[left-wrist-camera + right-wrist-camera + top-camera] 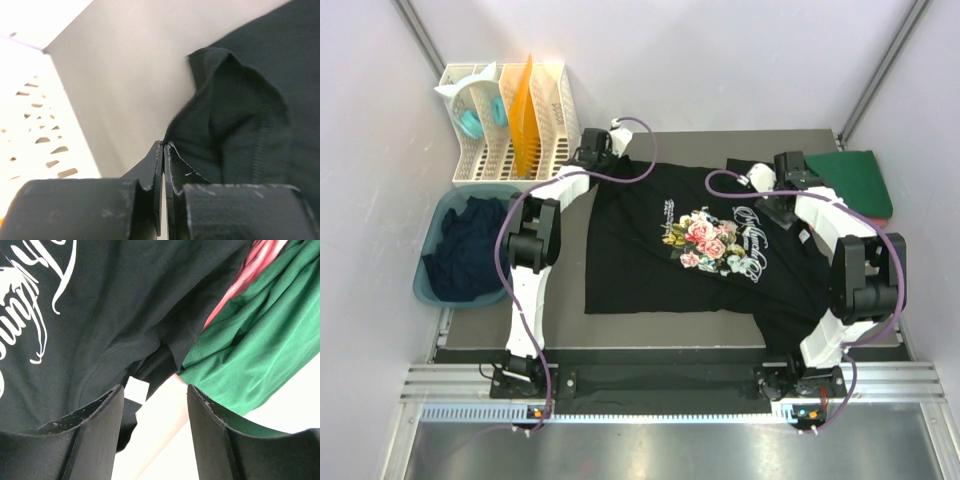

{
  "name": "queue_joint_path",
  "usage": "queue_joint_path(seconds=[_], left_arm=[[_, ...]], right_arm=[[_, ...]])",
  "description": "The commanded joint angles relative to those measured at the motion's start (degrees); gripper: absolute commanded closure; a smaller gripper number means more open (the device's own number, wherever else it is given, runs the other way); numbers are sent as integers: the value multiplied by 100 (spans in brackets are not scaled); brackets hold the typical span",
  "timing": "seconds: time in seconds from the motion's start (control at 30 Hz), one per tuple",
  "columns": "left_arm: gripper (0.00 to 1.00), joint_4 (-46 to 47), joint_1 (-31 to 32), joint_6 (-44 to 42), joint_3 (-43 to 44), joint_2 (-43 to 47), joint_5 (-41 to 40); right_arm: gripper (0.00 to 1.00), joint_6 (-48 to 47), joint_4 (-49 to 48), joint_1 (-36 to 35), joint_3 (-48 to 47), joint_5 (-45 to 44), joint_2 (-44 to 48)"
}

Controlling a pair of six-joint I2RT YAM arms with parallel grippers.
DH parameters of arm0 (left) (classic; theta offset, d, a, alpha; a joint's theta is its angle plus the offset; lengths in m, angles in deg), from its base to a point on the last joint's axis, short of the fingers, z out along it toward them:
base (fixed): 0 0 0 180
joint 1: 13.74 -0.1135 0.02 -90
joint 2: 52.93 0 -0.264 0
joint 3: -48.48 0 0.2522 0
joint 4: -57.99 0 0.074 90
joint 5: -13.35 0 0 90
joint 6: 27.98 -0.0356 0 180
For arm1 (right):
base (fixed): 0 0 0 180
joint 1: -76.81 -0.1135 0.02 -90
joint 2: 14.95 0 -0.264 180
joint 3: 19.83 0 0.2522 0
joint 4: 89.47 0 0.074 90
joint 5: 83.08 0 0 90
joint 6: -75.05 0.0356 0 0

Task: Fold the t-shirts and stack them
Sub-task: Flatten out the tshirt

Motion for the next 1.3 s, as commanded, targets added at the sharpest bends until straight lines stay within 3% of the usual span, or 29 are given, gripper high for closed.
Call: queue_joint_path(seconds=[0.0,0.1,0.17,0.23,0.3,0.37,0.53,0.63,0.67,0.87,1.27], left_arm=[[93,660,18,83,-72,396,-1163],[89,1038,70,-40,-177,379,-1822],[65,1143,70,-49,-178,379,-1947],[50,1152,88,-84,-178,379,-1983],[14,1135,97,-119,-160,353,-2009],[9,1109,123,-145,-160,344,-2036],[9,1109,185,-75,-318,528,-1887],[12,1065,229,-207,-441,669,-1352],[12,978,229,-259,-450,686,-932],[13,687,299,-918,-450,634,-129],[19,485,273,-2579,-11,37,143]], right_arm=[[46,-6,-53,-74,-61,-83,106],[46,-6,-52,-92,-43,-100,115],[45,3,-35,-110,-43,-100,115],[45,3,-44,-118,-43,-118,141],[44,-6,-35,-127,-26,-118,167],[44,-15,-44,-127,1,-118,185],[44,-41,-70,-118,159,-127,290],[52,-32,-87,-127,221,-100,343],[52,-32,-105,-118,229,-109,361],[52,-76,-114,-127,282,-127,422],[52,-76,-140,-127,344,-135,493]])
